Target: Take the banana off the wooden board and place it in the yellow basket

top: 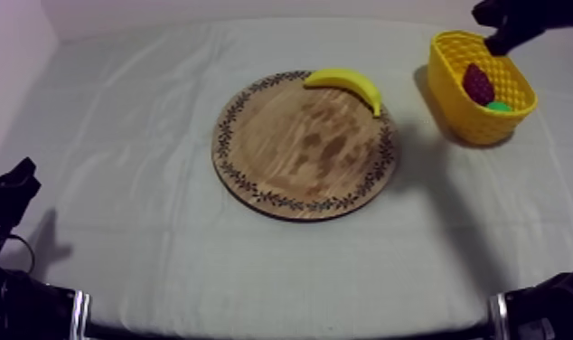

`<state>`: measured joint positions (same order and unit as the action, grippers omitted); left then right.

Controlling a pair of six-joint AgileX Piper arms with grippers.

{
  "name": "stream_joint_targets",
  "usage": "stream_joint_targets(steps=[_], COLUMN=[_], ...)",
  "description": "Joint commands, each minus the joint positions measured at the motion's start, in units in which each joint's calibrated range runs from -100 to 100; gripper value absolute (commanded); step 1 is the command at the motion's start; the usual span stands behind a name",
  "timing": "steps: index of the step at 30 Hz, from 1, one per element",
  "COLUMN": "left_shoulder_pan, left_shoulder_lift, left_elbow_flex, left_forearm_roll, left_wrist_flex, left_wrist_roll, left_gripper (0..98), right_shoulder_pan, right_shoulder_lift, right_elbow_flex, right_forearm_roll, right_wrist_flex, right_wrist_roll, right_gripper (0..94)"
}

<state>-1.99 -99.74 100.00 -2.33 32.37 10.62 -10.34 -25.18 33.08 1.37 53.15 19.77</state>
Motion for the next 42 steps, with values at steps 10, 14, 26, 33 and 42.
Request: stream_joint_targets(steps=[10,14,26,33,42], left_shoulder_pan=[0.0,0.0,0.0,0.0,0.0], left_shoulder_lift=[0.0,0.0,0.0,0.0,0.0], left_elbow_flex=[0.0,0.0,0.0,0.0,0.0], left_forearm_roll=[0.01,0.01,0.01,0.01,0.01], left_wrist_flex=[-0.04,-0.04,-0.04,-0.04,-0.04], left_wrist_roll=[0.01,0.01,0.01,0.01,0.01], left_gripper=[0.1,0.1,0.1,0.1,0.1], right_shoulder_pan=[-5.79,-6.9,-7.45,-6.55,-6.48], right_shoulder_lift=[22.48,27.41,36.55,36.59,37.22], right_elbow_flex=[-19.05,-22.53,-27.35,-27.26,-27.8], right_forearm_roll=[2.94,4.09,7.45,5.92,5.54], right_wrist_flex=[7.79,9.09,9.0,8.59,8.15], right_wrist_roll=[-0.97,-1.32,-5.04,-3.36,-3.99], right_gripper=[0.7,0.7,8.1,69.7,82.8])
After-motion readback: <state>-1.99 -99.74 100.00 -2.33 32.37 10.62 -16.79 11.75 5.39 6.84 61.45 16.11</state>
